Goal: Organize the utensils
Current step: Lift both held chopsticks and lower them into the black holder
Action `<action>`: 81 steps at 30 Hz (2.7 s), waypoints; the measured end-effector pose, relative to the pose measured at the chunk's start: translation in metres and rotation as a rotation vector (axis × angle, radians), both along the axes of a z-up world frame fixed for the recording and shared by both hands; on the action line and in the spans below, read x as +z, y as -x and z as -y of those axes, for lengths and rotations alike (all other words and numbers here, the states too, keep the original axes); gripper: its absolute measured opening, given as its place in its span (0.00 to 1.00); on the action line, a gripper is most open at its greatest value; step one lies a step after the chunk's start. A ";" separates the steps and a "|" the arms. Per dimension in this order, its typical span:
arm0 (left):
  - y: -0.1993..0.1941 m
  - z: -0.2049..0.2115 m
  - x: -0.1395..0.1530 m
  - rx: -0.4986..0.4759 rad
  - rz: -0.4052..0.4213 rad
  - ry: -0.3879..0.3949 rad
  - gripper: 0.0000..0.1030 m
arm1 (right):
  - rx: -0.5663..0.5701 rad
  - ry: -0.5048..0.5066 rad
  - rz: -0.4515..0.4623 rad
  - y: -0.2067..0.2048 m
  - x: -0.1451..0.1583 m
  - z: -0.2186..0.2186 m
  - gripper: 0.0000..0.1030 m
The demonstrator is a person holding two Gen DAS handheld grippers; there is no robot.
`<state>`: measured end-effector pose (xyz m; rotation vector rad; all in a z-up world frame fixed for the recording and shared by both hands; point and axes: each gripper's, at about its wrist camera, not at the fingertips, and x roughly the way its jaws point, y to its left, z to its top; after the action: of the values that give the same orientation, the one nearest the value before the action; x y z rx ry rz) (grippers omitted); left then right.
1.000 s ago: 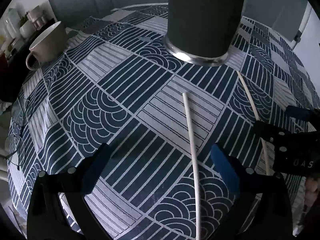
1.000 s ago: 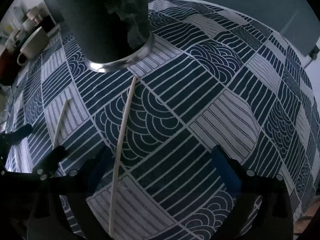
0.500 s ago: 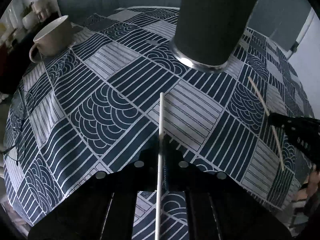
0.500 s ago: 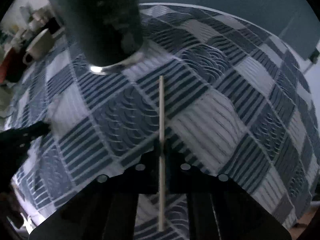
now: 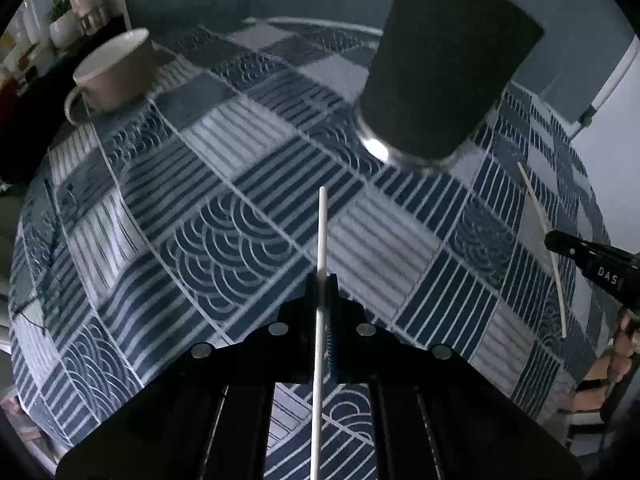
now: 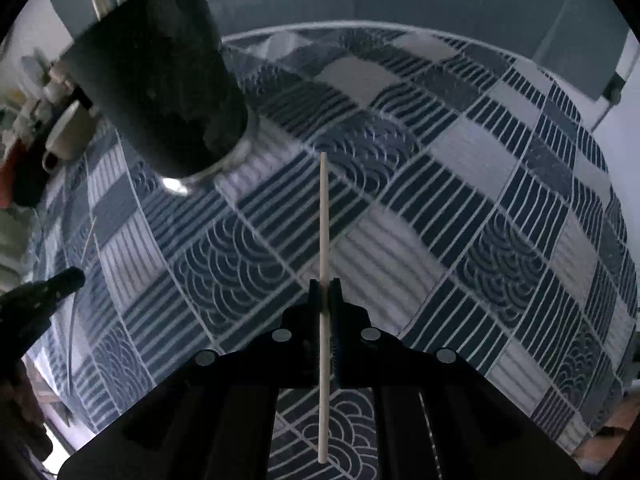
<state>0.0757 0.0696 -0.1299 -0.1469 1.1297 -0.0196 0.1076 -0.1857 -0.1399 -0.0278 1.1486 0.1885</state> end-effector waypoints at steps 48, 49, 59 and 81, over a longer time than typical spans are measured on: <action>-0.143 0.023 0.192 -0.068 0.527 0.124 0.04 | 0.071 -0.314 0.431 -0.118 0.200 -0.062 0.04; -0.148 0.023 0.190 -0.066 0.525 0.130 0.04 | 0.074 -0.319 0.433 -0.120 0.198 -0.064 0.04; -0.161 0.016 0.174 -0.073 0.665 0.257 0.04 | 0.113 -0.418 0.465 -0.133 0.177 -0.073 0.05; -0.124 0.015 0.111 -0.075 0.708 0.224 0.05 | 0.152 -0.352 0.493 -0.102 0.126 -0.082 0.05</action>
<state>0.1999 0.0544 -0.0191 -0.2717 0.4226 -0.2478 0.2094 -0.1040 -0.0142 0.1440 0.6100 0.4891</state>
